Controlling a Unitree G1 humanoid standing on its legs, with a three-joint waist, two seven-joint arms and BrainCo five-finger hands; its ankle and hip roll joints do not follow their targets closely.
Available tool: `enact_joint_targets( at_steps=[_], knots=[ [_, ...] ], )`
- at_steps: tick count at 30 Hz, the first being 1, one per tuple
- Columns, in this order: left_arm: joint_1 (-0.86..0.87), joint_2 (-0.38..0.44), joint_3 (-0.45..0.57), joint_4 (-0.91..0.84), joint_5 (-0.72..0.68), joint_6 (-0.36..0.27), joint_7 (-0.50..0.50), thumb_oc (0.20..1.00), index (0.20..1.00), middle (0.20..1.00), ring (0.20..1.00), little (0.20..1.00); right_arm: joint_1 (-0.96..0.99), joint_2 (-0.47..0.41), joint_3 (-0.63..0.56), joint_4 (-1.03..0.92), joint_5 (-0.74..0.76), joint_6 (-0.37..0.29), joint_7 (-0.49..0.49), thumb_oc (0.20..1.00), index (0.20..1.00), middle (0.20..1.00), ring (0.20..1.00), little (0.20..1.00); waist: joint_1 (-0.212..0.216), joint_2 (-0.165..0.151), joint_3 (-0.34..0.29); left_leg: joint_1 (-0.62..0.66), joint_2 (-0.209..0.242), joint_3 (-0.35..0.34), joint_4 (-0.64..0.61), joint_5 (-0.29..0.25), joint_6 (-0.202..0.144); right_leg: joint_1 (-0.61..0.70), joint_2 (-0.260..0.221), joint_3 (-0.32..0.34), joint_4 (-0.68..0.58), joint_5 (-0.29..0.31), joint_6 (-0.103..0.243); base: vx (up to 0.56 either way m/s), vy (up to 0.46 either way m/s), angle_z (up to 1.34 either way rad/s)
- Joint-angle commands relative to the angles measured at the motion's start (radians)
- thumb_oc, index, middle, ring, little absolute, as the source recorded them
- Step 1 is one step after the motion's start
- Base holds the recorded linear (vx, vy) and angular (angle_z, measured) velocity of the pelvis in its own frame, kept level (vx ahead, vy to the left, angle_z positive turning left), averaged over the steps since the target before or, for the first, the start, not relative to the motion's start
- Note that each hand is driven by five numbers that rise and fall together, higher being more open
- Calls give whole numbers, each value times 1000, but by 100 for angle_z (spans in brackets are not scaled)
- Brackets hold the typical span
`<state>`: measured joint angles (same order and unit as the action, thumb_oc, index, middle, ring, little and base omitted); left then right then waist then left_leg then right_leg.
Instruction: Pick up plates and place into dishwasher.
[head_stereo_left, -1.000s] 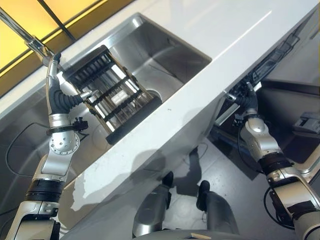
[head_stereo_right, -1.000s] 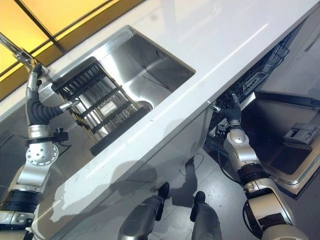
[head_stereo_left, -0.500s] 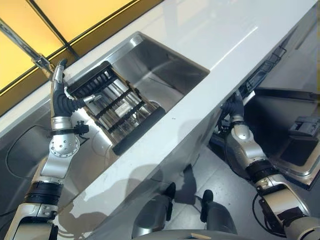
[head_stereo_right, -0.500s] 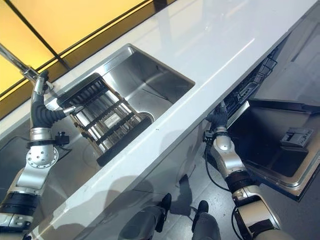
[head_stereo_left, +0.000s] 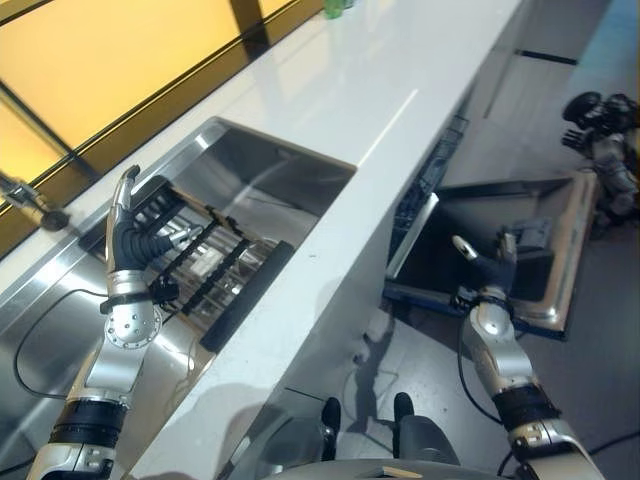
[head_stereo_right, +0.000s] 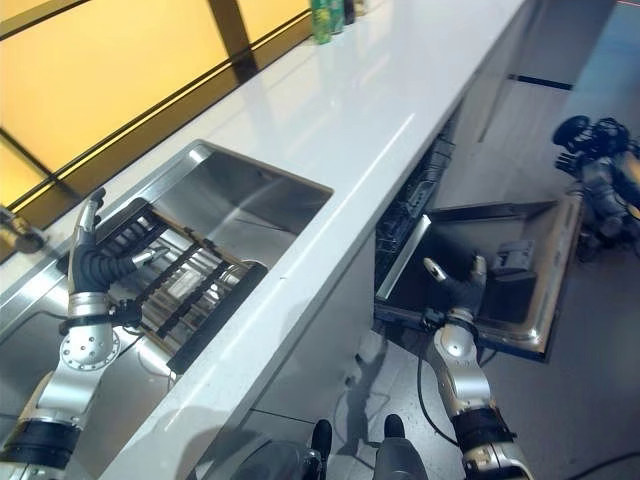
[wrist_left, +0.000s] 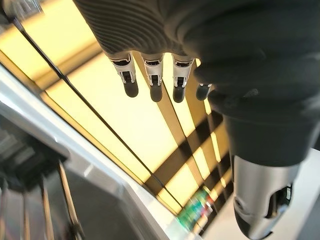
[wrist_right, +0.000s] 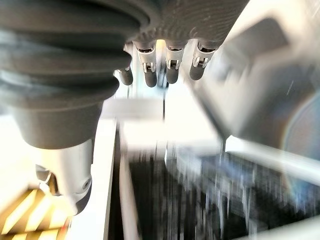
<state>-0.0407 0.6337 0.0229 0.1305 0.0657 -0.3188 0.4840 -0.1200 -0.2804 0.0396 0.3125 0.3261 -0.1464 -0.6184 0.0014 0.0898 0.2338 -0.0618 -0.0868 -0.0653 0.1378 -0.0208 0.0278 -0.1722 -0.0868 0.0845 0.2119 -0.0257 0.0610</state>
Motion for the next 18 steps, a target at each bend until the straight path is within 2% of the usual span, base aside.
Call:
enact_joint_targets(
  at_steps=[1, 3, 5, 7, 9, 11, 12, 13, 14, 16, 18],
  knots=[
    [39, -31, 74, -66, 30, -52, 16, 1000, 1000, 1000, 1000, 1000, 58, 2, -27, -93, -19, -11, -34, 1000, 1000, 1000, 1000, 1000, -38, 17, -66, 7, -36, 28, -38, -58, 57, -26, -84, 15, 56, 142, 42, 17, 86, -48],
    [74, -43, 93, -70, 36, -55, 28, 1000, 1000, 1000, 1000, 1000, 83, 5, -34, -85, 1, -1, -26, 1000, 1000, 1000, 1000, 1000, -34, 27, -60, 16, -19, 75, -45, -57, 57, -44, -106, -41, 116, 152, 46, -31, 105, -74],
    [106, -59, 108, -71, 45, -63, 54, 1000, 1000, 1000, 1000, 1000, 109, 5, -38, -65, 4, -2, -39, 1000, 1000, 1000, 1000, 1000, -35, 48, -49, 5, -2, 117, -41, -46, 60, -67, -97, -67, 223, 110, 34, -96, 113, -102],
    [104, -64, 107, -76, 47, -57, 66, 1000, 1000, 1000, 1000, 1000, 133, 4, -41, -50, 38, -9, -71, 1000, 1000, 1000, 1000, 1000, -31, 53, -44, -35, -10, 126, -9, -36, 66, -70, -74, -78, 283, 49, 17, -105, 38, -86],
    [94, -62, 104, -67, 48, -60, 83, 1000, 1000, 1000, 1000, 1000, 140, 6, -51, 1, 52, -41, -86, 1000, 1000, 1000, 1000, 1000, -20, 55, -39, -89, -16, 133, 30, -30, 65, -82, -87, -104, 321, 28, 4, -169, -28, -40],
    [65, -56, 90, -61, 46, -54, 109, 1000, 1000, 1000, 1000, 1000, 127, -4, -51, 48, 87, -79, -87, 1000, 1000, 1000, 1000, 1000, -9, 62, -16, -156, -25, 123, 71, -20, 54, -93, -98, -115, 303, -10, -8, -222, -60, -45],
    [63, -56, 89, -59, 46, -54, 110, 1000, 1000, 1000, 1000, 1000, 125, -5, -52, 50, 88, -80, -86, 1000, 1000, 1000, 1000, 1000, -8, 63, -18, -160, -25, 123, 73, -21, 54, -96, -98, -115, 303, -10, -8, -244, -50, -49],
    [39, -59, 76, -58, 46, -48, 129, 1000, 1000, 1000, 1000, 1000, 104, -17, -51, 65, 121, -104, -81, 1000, 1000, 1000, 1000, 1000, -2, 72, 3, -203, -33, 114, 107, -15, 37, -97, -110, -123, 263, -43, -12, -248, -15, -39],
    [18, -61, 61, -53, 41, -42, 153, 1000, 1000, 1000, 1000, 1000, 79, -31, -49, 76, 148, -120, -64, 1000, 1000, 1000, 1000, 1000, -1, 89, 25, -243, -28, 115, 131, -7, 22, -113, -123, -125, 249, -51, -19, -371, -8, -21],
    [-20, -69, 31, -41, 38, -49, 190, 1000, 1000, 1000, 1000, 1000, 30, -47, -36, 97, 183, -144, -61, 1000, 1000, 1000, 1000, 1000, -5, 120, 82, -317, -16, 126, 190, -3, 2, -164, -108, -123, 285, -118, -32, -298, -6, -36],
    [-30, -76, 20, -53, 41, -47, 201, 1000, 1000, 1000, 1000, 1000, 6, -55, -23, 98, 223, -171, -53, 1000, 1000, 1000, 1000, 1000, -6, 144, 130, -362, -7, 138, 230, -1, -11, -217, -107, -139, 349, -153, -48, -206, -16, -41]
  ],
)
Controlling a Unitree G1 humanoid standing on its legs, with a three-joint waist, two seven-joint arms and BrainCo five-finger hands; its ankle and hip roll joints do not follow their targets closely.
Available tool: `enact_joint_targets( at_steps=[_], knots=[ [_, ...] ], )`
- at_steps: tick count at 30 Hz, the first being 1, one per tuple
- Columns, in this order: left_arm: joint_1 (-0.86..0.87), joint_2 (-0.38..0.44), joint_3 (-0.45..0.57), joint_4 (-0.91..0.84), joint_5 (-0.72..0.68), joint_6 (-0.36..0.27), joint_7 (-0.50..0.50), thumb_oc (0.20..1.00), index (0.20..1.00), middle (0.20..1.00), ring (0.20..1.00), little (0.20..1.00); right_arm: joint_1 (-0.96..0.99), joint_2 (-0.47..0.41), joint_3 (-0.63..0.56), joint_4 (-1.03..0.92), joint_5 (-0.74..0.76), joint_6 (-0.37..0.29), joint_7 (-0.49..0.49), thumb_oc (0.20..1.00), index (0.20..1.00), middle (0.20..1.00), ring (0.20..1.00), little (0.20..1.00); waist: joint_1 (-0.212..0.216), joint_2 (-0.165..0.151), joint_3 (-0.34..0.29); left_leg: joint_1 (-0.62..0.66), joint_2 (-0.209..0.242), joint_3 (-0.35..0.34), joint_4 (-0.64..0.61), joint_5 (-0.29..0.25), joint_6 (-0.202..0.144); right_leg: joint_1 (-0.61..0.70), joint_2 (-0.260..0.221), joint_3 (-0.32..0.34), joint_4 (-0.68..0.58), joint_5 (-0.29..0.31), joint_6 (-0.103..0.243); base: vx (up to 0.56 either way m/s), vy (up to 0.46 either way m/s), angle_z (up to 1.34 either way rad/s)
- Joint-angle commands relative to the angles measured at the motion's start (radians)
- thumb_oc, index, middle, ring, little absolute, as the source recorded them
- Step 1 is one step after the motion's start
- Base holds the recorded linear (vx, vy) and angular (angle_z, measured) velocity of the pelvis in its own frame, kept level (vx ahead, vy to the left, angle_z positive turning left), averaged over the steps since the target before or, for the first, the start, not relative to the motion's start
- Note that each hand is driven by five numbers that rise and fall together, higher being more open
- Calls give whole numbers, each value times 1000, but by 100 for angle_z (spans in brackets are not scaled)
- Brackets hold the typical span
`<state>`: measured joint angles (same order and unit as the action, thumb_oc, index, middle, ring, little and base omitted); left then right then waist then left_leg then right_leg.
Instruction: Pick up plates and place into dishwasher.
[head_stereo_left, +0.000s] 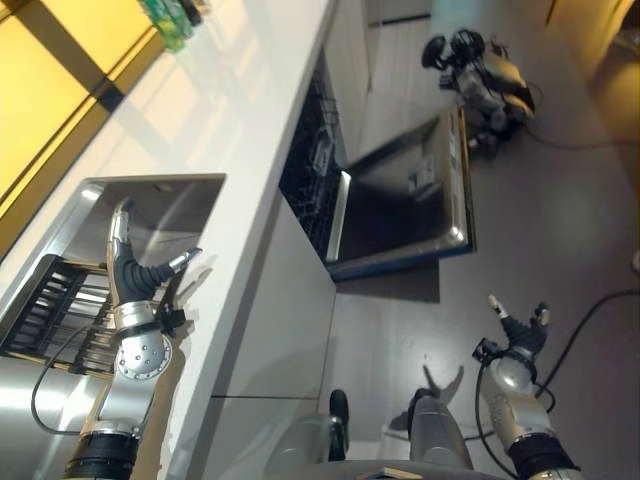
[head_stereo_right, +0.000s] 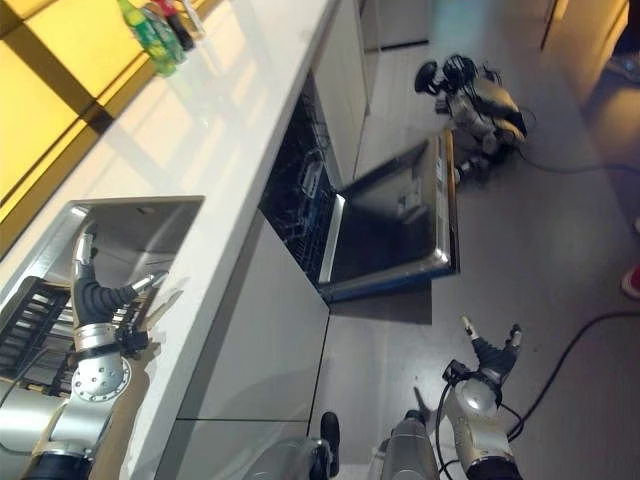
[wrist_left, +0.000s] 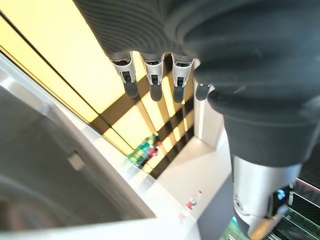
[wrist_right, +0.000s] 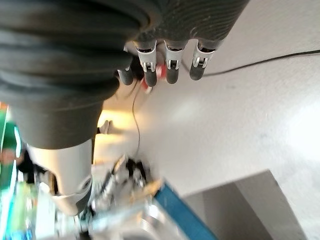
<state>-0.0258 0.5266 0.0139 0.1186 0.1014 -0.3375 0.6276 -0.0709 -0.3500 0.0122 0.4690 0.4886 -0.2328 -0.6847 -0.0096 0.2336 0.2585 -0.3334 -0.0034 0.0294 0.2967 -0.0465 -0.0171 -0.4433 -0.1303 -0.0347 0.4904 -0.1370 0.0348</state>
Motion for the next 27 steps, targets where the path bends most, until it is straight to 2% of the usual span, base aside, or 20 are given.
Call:
enact_joint_targets(
  at_steps=[1, 3, 7, 10, 18, 24, 27],
  knots=[
    [-45, 24, 23, -46, 4, -33, 70, 1000, 1000, 1000, 1000, 1000, -53, 13, 7, -57, 82, -99, 20, 1000, 1000, 1000, 1000, 1000, 2, 11, 128, -113, -90, 47, 88, 24, 32, 22, -59, -19, 109, -61, -29, -175, -5, -15],
    [-47, 13, 11, -51, 5, -39, 84, 1000, 1000, 1000, 1000, 1000, -80, 9, 11, -31, 157, -135, 58, 1000, 1000, 1000, 1000, 1000, -2, 30, 162, -163, -91, 57, 127, 19, 26, -47, -50, -14, 201, -106, -47, -127, -10, -2],
    [-37, 5, -6, -78, 0, -35, 84, 1000, 1000, 1000, 1000, 1000, -149, 0, 17, 7, 269, -179, 135, 1000, 1000, 1000, 1000, 1000, 3, 63, 202, -263, -94, 71, 218, 8, 27, -191, -47, -4, 363, -155, -77, -61, -21, 9],
    [-46, 13, -19, -88, -5, -31, 88, 1000, 1000, 1000, 1000, 1000, -241, -7, 22, 41, 281, -194, 131, 1000, 1000, 1000, 1000, 1000, 3, 82, 222, -332, -108, 82, 315, -45, 29, -288, -47, 25, 494, -225, -87, 48, -47, 15],
    [-64, 54, -42, -101, -19, -17, 59, 1000, 1000, 1000, 1000, 1000, -496, -81, -4, 139, 296, -159, 177, 1000, 1000, 1000, 1000, 1000, 17, 112, 240, -513, -125, 117, 544, -120, 44, -476, -46, 57, 720, -292, -103, 67, -60, 13],
    [-86, 106, -69, -90, -44, -2, 43, 1000, 1000, 1000, 1000, 1000, -665, -154, -28, 173, 364, -201, 255, 1000, 1000, 1000, 1000, 1000, 26, 125, 242, -631, -124, 136, 673, -160, 47, -590, -48, 85, 860, -327, -101, 76, -45, 9],
    [-73, 123, -67, -86, -55, -18, 48, 1000, 1000, 1000, 1000, 1000, -716, -178, -27, 166, 359, -182, 290, 1000, 1000, 1000, 1000, 1000, 32, 132, 245, -664, -124, 139, 710, -169, 46, -626, -48, 95, 904, -334, -97, 60, -17, 0]
  ],
)
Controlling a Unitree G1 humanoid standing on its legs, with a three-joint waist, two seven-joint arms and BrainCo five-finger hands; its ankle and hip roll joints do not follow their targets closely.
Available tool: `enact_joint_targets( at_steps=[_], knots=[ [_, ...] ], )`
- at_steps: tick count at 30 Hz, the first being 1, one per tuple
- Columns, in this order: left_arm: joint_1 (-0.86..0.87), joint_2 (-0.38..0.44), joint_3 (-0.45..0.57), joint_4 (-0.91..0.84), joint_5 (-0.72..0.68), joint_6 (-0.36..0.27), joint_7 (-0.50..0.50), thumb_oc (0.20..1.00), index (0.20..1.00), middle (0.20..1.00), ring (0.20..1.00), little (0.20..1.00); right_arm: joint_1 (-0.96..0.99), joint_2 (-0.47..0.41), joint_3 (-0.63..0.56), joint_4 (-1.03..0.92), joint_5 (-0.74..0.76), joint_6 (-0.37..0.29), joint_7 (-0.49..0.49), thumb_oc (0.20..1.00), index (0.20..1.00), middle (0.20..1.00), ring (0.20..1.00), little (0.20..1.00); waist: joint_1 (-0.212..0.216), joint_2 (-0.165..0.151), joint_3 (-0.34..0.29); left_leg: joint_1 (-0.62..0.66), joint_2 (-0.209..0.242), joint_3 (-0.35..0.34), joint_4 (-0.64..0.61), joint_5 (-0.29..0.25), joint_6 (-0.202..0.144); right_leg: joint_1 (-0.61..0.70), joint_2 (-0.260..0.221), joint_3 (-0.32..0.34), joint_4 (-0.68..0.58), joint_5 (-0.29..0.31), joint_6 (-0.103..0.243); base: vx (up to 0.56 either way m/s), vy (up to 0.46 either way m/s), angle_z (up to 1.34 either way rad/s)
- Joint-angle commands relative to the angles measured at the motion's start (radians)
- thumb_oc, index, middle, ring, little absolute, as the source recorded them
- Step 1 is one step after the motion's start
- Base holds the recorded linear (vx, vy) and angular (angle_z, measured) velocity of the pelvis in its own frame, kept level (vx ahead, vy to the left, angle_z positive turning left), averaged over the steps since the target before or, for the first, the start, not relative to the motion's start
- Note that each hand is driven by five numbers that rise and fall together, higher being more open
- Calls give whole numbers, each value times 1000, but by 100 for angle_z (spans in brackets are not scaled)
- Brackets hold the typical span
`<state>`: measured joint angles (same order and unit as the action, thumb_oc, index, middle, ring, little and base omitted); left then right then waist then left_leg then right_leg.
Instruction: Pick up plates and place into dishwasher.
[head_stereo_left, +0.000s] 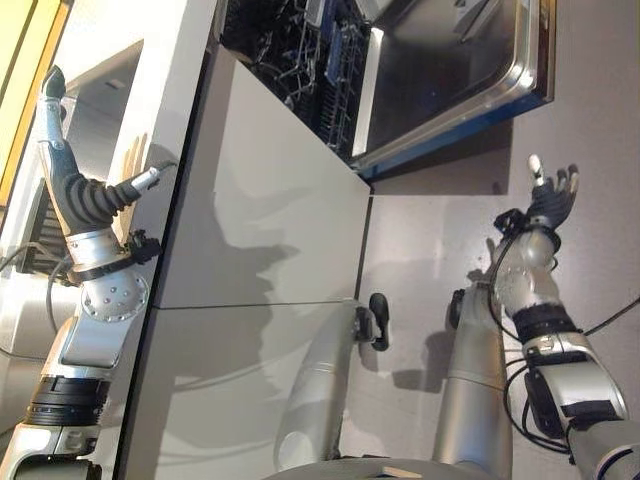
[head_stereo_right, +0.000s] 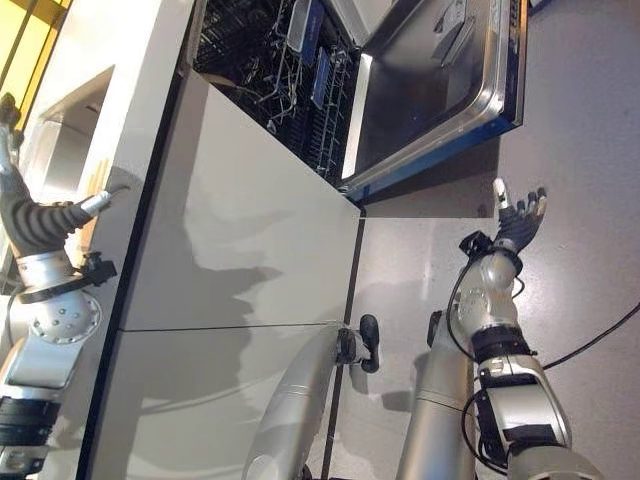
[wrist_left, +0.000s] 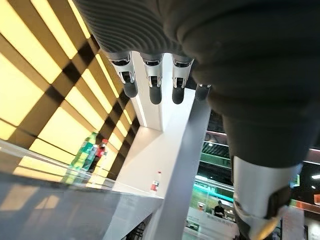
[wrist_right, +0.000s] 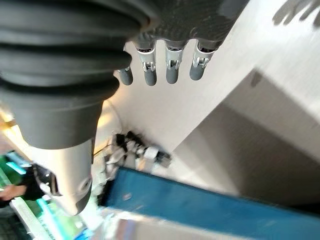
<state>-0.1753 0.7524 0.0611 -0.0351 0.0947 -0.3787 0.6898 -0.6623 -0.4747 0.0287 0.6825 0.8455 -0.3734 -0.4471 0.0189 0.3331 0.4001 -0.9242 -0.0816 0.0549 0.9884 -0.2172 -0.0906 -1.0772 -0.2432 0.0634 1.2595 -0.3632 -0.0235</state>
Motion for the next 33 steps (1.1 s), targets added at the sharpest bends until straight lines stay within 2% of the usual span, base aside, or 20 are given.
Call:
enact_joint_targets(
  at_steps=[1, 4, 7, 10, 14, 18, 27, 31, 33],
  knots=[
    [80, -97, -111, 68, -53, 16, -16, 1000, 1000, 1000, 1000, 1000, -140, -62, -41, -49, -3, -27, 56, 1000, 1000, 1000, 1000, 1000, 5, 34, 104, -81, -47, 114, 28, 0, 118, 1, 65, 0, 144, -109, -38, 48, -10, -2],
    [91, -79, -91, 62, -69, -10, -46, 1000, 1000, 1000, 1000, 1000, -199, -93, -27, -50, 39, 71, 152, 1000, 1000, 1000, 1000, 1000, 20, 38, 102, -92, -50, 113, 47, -5, 114, -5, 55, 3, 158, -111, -36, 56, -23, 2],
    [83, -62, -85, 54, -75, -14, -71, 1000, 1000, 1000, 1000, 1000, -247, -107, 11, -59, 32, 71, 220, 1000, 1000, 1000, 1000, 1000, 38, 35, 101, -86, -51, 110, 53, -6, 115, 1, 41, -6, 160, -110, -33, 46, -37, 1],
    [73, -57, -83, 54, -88, -3, -82, 1000, 1000, 1000, 1000, 1000, -270, -105, 51, -114, 38, 40, 296, 1000, 1000, 1000, 1000, 1000, 48, 29, 101, -78, -55, 104, 51, -4, 116, 13, 31, -16, 151, -104, -29, 46, -10, 2],
    [83, -49, -64, 58, -102, -15, -91, 1000, 1000, 1000, 1000, 1000, -263, -90, 105, -263, 40, 63, 415, 1000, 1000, 1000, 1000, 1000, 65, 15, 98, -54, -59, 93, 36, 4, 116, 48, 21, -36, 119, -92, -23, 55, 7, 2],
    [89, -36, -48, 71, -118, -31, -110, 1000, 1000, 1000, 1000, 1000, -252, -71, 140, -338, 4, 81, 486, 1000, 1000, 1000, 1000, 1000, 89, -6, 84, 1, -64, 77, 11, 6, 115, 122, 10, -62, 71, -82, -16, 94, 12, 19],
    [118, 21, -9, 84, -163, -30, -173, 1000, 1000, 1000, 1000, 1000, -286, -68, 133, -294, 14, 51, 509, 1000, 1000, 1000, 1000, 1000, 182, -71, 22, 160, -87, 19, -68, 3, 116, 348, -49, -158, -79, -28, -5, 173, 1, 27],
    [137, 50, 28, 80, -168, -38, -208, 1000, 1000, 1000, 1000, 1000, -266, -75, 116, -294, -33, 27, 443, 1000, 1000, 1000, 1000, 1000, 217, -107, 3, 207, -102, 1, -70, -17, 126, 428, -72, -204, -109, -8, -7, 163, -38, 44],
    [142, 62, 38, 82, -165, -37, -235, 1000, 1000, 1000, 1000, 1000, -249, -79, 103, -287, -84, 16, 361, 1000, 1000, 1000, 1000, 1000, 224, -121, 3, 209, -109, -8, -47, -28, 131, 442, -79, -216, -98, 2, -8, 133, -67, 55]
  ],
)
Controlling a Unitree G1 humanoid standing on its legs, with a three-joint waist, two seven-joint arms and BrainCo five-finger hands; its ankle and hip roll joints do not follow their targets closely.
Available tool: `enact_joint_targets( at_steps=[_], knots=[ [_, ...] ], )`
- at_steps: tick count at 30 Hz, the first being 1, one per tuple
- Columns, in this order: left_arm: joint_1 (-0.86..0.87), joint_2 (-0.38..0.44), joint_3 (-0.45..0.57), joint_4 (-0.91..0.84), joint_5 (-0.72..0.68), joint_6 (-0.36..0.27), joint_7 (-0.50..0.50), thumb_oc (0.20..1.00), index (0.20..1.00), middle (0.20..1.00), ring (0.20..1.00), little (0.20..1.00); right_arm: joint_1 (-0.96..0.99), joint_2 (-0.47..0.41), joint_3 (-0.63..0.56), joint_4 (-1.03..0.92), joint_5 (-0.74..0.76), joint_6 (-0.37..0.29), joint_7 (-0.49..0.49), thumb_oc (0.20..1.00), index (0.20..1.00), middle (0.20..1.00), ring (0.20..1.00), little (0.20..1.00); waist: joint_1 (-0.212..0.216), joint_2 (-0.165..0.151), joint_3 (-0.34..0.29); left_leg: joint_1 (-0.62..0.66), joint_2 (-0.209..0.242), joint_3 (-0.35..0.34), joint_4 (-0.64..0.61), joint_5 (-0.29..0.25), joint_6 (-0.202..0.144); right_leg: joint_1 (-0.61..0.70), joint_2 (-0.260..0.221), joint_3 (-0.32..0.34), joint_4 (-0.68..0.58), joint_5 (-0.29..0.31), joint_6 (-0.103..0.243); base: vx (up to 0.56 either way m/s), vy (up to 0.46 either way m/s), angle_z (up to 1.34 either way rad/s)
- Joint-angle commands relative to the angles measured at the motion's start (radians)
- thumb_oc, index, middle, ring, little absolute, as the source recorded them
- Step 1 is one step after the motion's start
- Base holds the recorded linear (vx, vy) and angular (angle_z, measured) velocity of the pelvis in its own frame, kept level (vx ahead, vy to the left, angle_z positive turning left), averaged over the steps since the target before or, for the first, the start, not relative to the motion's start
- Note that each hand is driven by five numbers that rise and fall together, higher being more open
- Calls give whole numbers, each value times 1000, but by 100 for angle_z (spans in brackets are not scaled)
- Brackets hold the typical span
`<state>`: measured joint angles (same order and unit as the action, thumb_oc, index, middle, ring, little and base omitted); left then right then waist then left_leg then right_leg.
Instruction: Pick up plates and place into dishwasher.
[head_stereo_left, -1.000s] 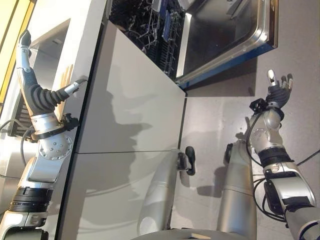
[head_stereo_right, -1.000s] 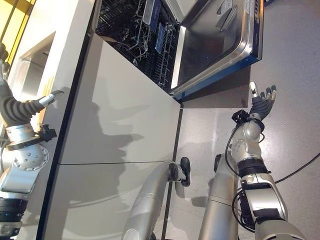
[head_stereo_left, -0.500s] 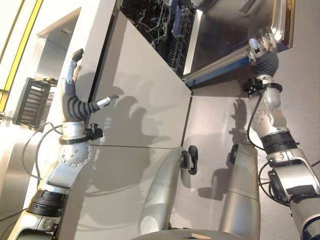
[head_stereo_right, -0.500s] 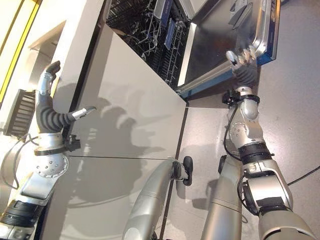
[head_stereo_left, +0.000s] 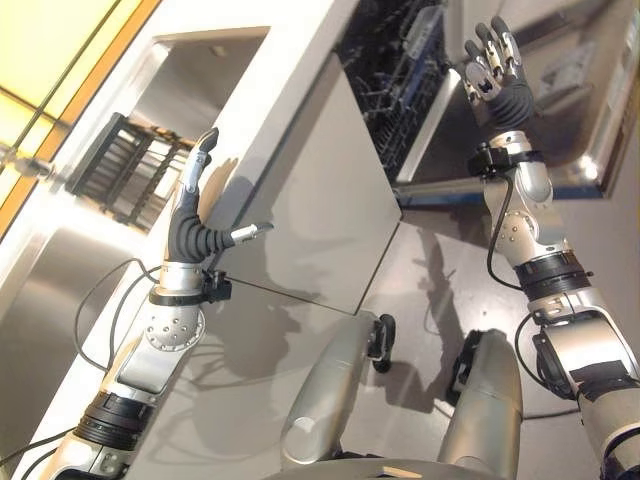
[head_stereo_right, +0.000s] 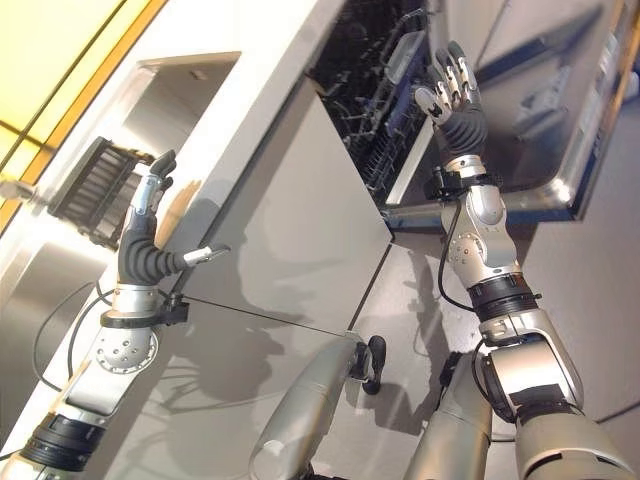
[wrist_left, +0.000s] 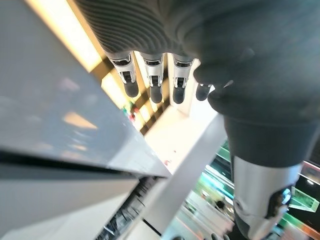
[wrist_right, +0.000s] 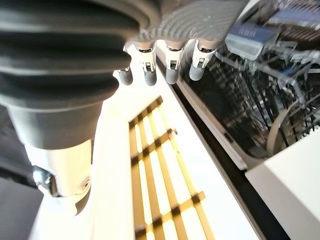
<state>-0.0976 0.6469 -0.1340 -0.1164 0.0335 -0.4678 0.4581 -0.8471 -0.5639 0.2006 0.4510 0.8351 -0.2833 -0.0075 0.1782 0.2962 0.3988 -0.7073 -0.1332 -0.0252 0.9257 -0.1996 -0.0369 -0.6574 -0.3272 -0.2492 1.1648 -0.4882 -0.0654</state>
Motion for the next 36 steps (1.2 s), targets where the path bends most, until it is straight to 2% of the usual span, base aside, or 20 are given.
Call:
enact_joint_targets(
  at_steps=[1, 4, 8, 9, 11, 12, 16, 20, 22, 23, 26, 27, 29, 30, 31, 32, 34, 36],
  knots=[
    [64, 169, 230, 165, -105, 57, -15, 1000, 1000, 1000, 1000, 1000, -62, 8, -71, -48, -99, -72, -122, 1000, 1000, 1000, 1000, 1000, 64, -85, 8, -11, -60, 70, 30, -48, 78, 17, 4, 98, 11, 129, 34, 102, -3, 49],
    [67, 150, 209, 177, -99, 51, -29, 1000, 1000, 1000, 1000, 1000, -34, 2, -84, -2, -138, -64, -240, 1000, 1000, 1000, 1000, 1000, 48, -74, 24, 0, -62, 71, 33, -45, 76, 11, 6, 111, 23, 114, 35, 56, 74, 44],
    [67, 117, 184, 170, -88, 55, 14, 1000, 1000, 1000, 1000, 1000, 65, 9, -120, -5, -251, -105, -411, 1000, 1000, 1000, 1000, 1000, 19, -51, 50, 51, -62, 67, -58, -27, 78, 41, 12, 132, -51, 129, 34, -7, 81, -4],
    [67, 117, 183, 170, -87, 55, 14, 1000, 1000, 1000, 1000, 1000, 68, 10, -121, -9, -254, -103, -414, 1000, 1000, 1000, 1000, 1000, 19, -51, 50, 53, -62, 66, -60, -26, 78, 43, 12, 132, -53, 130, 34, -69, 100, -20],
    [53, 91, 176, 171, -80, 70, 57, 1000, 1000, 1000, 1000, 1000, 147, 26, -145, -76, -387, -88, -557, 1000, 1000, 1000, 1000, 1000, -12, -43, 63, 84, -53, 66, -157, 4, 82, 52, 32, 145, -133, 159, 38, -123, 129, -19],
    [50, 84, 176, 167, -80, 76, 73, 1000, 1000, 1000, 1000, 1000, 178, 31, -161, -109, -426, -79, -604, 1000, 1000, 1000, 1000, 1000, -21, -39, 68, 93, -46, 69, -210, 45, 86, 51, 41, 141, -171, 194, 32, -136, 120, -26],
    [44, 52, 186, 143, -68, 106, 103, 1000, 1000, 1000, 1000, 1000, 301, 58, -199, -234, -567, -42, -725, 1000, 1000, 1000, 1000, 1000, -53, -47, 59, 154, -31, 67, -333, 80, 87, 100, 71, 152, -288, 235, 42, -48, 82, -34],
    [81, 22, 233, 126, -61, 117, 95, 1000, 1000, 1000, 1000, 1000, 492, 89, -242, -379, -604, -65, -716, 1000, 1000, 1000, 1000, 1000, -70, -82, 10, 245, -20, 49, -456, 112, 85, 193, 79, 144, -414, 283, 57, 60, 26, -40],
    [114, 10, 262, 112, -49, 119, 75, 1000, 1000, 1000, 1000, 1000, 588, 120, -251, -445, -632, -75, -702, 1000, 1000, 1000, 1000, 1000, -72, -111, -32, 300, -16, 30, -522, 130, 86, 257, 85, 140, -476, 317, 70, 116, -36, -38],
    [134, 0, 281, 108, -51, 112, 62, 1000, 1000, 1000, 1000, 1000, 643, 137, -249, -475, -632, -96, -681, 1000, 1000, 1000, 1000, 1000, -69, -139, -70, 344, -14, 12, -571, 142, 91, 308, 92, 136, -505, 342, 80, 144, -83, -19],
    [167, -10, 311, 113, -59, 92, 26, 1000, 1000, 1000, 1000, 1000, 717, 156, -250, -531, -673, -111, -673, 1000, 1000, 1000, 1000, 1000, -72, -182, -132, 429, -4, -9, -660, 162, 105, 387, 113, 122, -533, 397, 98, 150, -90, -11],
    [180, -18, 321, 117, -53, 92, 7, 1000, 1000, 1000, 1000, 1000, 744, 157, -255, -565, -652, -117, -644, 1000, 1000, 1000, 1000, 1000, -78, -209, -166, 474, -2, -13, -689, 158, 110, 420, 123, 123, -527, 419, 109, 200, -95, -2],
    [195, -27, 330, 123, -54, 98, 5, 1000, 1000, 1000, 1000, 1000, 759, 158, -255, -578, -638, -118, -607, 1000, 1000, 1000, 1000, 1000, -98, -228, -213, 537, 19, 1, -726, 155, 111, 419, 158, 138, -528, 484, 123, 167, -98, -1],
    [191, -36, 316, 139, -45, 92, 17, 1000, 1000, 1000, 1000, 1000, 754, 157, -251, -569, -628, -127, -596, 1000, 1000, 1000, 1000, 1000, -107, -243, -230, 553, 23, 3, -736, 155, 107, 436, 207, 145, -597, 449, 121, 132, -167, -13],
    [181, -37, 307, 147, -45, 95, 15, 1000, 1000, 1000, 1000, 1000, 769, 151, -253, -575, -614, -133, -586, 1000, 1000, 1000, 1000, 1000, -120, -266, -244, 561, 11, -17, -729, 148, 103, 471, 243, 181, -719, 438, 116, 141, -229, -9],
    [171, -39, 303, 141, -51, 94, -3, 1000, 1000, 1000, 1000, 1000, 789, 150, -256, -589, -614, -129, -584, 1000, 1000, 1000, 1000, 1000, -126, -288, -259, 567, 0, -27, -709, 135, 100, 515, 257, 190, -796, 443, 118, 138, -200, 21],
    [176, -45, 308, 125, -27, 101, 1, 1000, 1000, 1000, 1000, 1000, 792, 152, -248, -588, -590, -125, -561, 1000, 1000, 1000, 1000, 1000, -124, -303, -276, 589, 9, -7, -718, 136, 87, 564, 256, 159, -867, 469, 122, 73, -154, 51],
    [170, -48, 312, 117, -22, 111, 17, 1000, 1000, 1000, 1000, 1000, 780, 146, -255, -588, -576, -93, -525, 1000, 1000, 1000, 1000, 1000, -114, -314, -301, 605, 15, -17, -718, 124, 76, 621, 268, 165, -975, 439, 106, 64, -180, -4]
  ],
)
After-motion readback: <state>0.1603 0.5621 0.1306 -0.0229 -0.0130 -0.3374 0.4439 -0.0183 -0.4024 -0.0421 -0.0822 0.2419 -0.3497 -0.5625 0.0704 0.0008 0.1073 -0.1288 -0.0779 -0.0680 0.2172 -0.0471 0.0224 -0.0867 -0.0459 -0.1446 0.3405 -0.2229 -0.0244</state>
